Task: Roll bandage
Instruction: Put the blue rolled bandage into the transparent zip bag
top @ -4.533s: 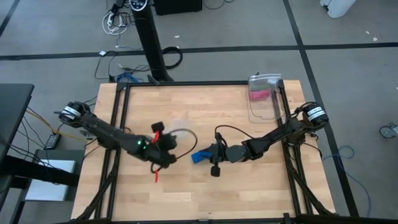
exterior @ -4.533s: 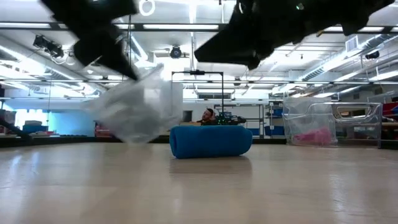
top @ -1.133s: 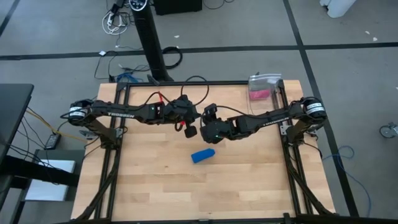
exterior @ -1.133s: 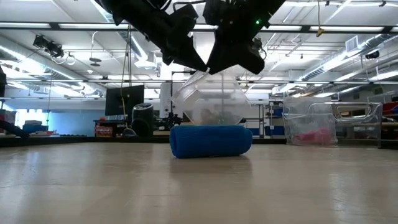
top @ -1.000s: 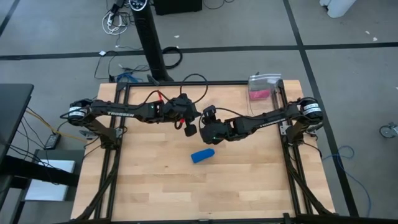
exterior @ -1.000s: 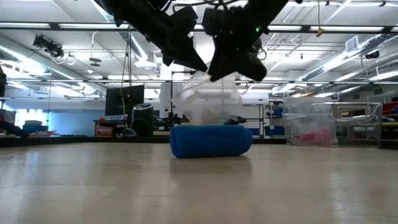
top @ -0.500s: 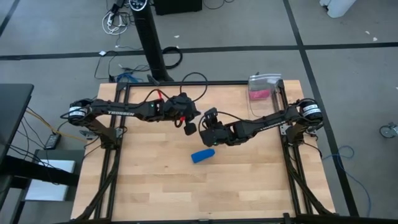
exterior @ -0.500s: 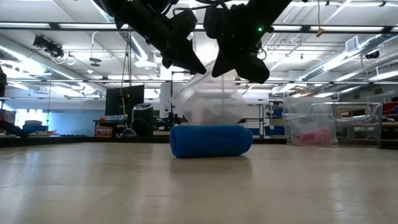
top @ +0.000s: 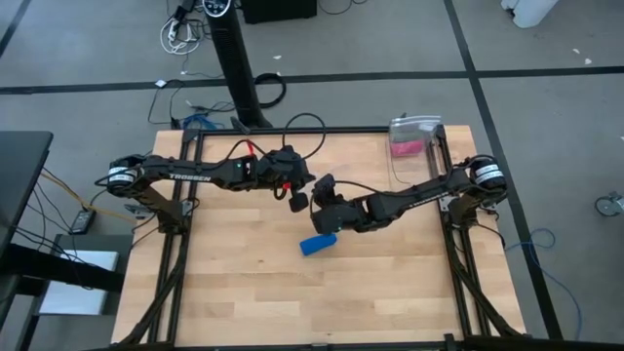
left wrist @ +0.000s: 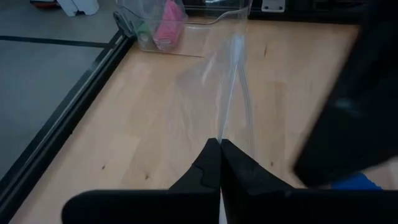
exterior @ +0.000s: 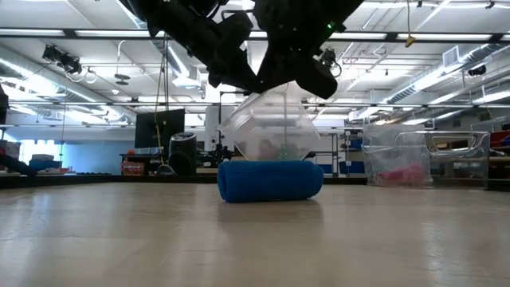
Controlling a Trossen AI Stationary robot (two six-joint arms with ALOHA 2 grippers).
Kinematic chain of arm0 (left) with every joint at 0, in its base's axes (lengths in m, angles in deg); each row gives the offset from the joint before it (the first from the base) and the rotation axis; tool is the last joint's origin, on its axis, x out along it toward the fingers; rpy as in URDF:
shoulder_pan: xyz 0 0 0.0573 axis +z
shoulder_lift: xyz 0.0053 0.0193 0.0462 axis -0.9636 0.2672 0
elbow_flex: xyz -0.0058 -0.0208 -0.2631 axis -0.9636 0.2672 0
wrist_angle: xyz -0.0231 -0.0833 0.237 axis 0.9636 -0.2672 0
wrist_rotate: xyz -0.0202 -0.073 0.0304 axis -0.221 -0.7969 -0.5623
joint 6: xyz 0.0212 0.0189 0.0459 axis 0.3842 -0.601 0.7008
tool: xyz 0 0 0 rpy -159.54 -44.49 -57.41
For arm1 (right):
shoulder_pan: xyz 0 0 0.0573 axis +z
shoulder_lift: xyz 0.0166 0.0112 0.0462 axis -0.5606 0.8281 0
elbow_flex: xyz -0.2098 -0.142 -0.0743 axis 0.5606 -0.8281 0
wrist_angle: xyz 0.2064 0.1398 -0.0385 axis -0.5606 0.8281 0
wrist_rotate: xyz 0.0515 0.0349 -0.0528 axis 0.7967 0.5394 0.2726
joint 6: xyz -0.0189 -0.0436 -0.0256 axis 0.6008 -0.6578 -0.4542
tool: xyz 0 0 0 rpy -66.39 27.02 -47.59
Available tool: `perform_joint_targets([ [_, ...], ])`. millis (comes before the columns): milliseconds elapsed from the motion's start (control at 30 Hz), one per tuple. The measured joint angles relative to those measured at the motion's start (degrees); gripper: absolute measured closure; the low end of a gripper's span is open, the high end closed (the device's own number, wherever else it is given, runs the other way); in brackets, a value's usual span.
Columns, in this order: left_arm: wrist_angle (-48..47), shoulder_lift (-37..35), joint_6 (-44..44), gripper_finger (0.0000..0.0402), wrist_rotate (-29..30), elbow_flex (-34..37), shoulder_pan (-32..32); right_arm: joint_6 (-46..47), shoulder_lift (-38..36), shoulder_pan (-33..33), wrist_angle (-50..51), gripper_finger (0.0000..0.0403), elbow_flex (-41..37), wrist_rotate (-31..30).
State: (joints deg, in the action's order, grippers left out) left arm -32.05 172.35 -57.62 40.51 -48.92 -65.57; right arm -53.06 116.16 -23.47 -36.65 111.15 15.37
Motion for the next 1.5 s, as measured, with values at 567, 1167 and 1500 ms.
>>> perform_joint_targets([
  [567,0.1,0.0,0.2,0.0401,-0.2,0.0,0.2,0.1,0.4,-3.7,4.6,0.0395,0.0,0.0],
  [1167,-4.1,0.0,3.7,0.0338,1.3,0.0,0.6,8.9,0.4,1.7,8.4,0.0402,0.0,1.2],
  [1500,-5.1,0.0,4.9,0.0262,0.6,0.0,0.1,9.6,0.4,1.8,8.3,0.0403,0.0,1.2],
])
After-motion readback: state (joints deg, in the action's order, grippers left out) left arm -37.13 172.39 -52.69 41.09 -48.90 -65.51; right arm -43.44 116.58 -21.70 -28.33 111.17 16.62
